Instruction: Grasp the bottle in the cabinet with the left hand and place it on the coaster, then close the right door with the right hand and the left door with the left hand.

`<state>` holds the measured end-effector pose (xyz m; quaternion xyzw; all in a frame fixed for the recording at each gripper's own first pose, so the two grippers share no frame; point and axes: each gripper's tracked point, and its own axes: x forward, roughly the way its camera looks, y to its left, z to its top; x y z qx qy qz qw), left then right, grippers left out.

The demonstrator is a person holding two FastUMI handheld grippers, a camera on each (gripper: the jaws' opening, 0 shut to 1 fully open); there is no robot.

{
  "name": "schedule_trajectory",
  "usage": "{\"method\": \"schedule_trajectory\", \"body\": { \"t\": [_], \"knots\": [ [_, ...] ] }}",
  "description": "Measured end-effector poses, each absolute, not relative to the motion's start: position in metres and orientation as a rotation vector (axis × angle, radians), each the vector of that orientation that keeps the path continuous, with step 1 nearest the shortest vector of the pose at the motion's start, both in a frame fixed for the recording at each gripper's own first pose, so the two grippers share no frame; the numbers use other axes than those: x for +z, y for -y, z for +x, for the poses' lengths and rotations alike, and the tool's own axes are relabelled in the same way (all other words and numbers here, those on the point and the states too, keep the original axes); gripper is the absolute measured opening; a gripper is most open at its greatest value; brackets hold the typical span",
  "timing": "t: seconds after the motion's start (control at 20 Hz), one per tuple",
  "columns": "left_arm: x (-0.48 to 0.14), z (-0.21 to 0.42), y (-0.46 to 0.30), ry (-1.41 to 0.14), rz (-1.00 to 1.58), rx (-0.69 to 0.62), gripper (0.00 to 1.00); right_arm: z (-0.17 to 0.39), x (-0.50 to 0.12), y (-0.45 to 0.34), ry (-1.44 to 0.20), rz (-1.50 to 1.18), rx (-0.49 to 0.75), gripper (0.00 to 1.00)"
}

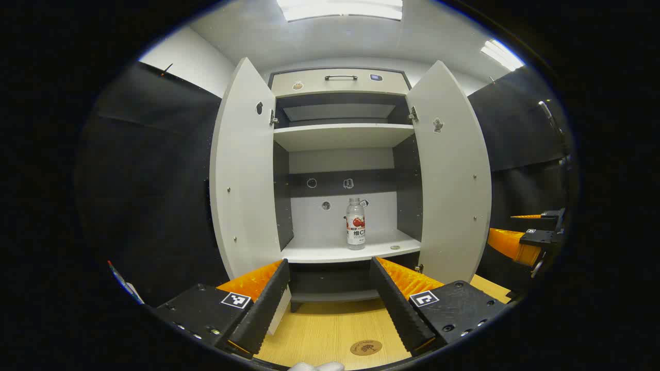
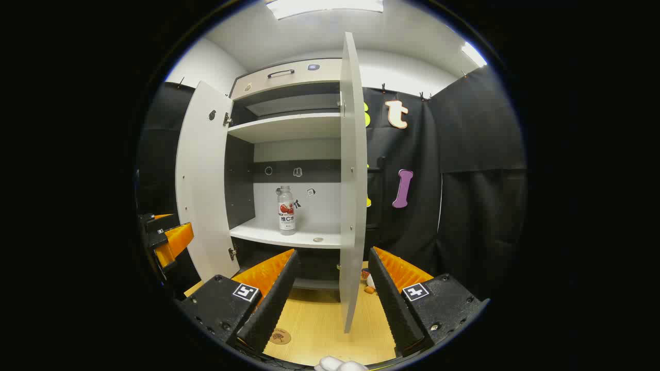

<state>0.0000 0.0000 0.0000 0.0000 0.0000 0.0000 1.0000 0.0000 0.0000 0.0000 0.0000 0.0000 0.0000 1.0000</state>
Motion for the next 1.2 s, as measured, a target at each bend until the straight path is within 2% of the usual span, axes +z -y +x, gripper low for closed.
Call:
{"method": "schedule_trajectory", "body": {
  "t": [0.9,1.2],
  "knots": [
    [0.003,-0.007,-0.029,-0.001,0.0,0.076,0.96,0.001,-0.003,-0.019,-0.014,0.002,0.048,0.83],
    [0.001,0.01,-0.025,-0.005,-0.014,0.049,0.95,0.003,-0.002,-0.017,-0.022,0.001,0.039,0.84]
  ]
}}
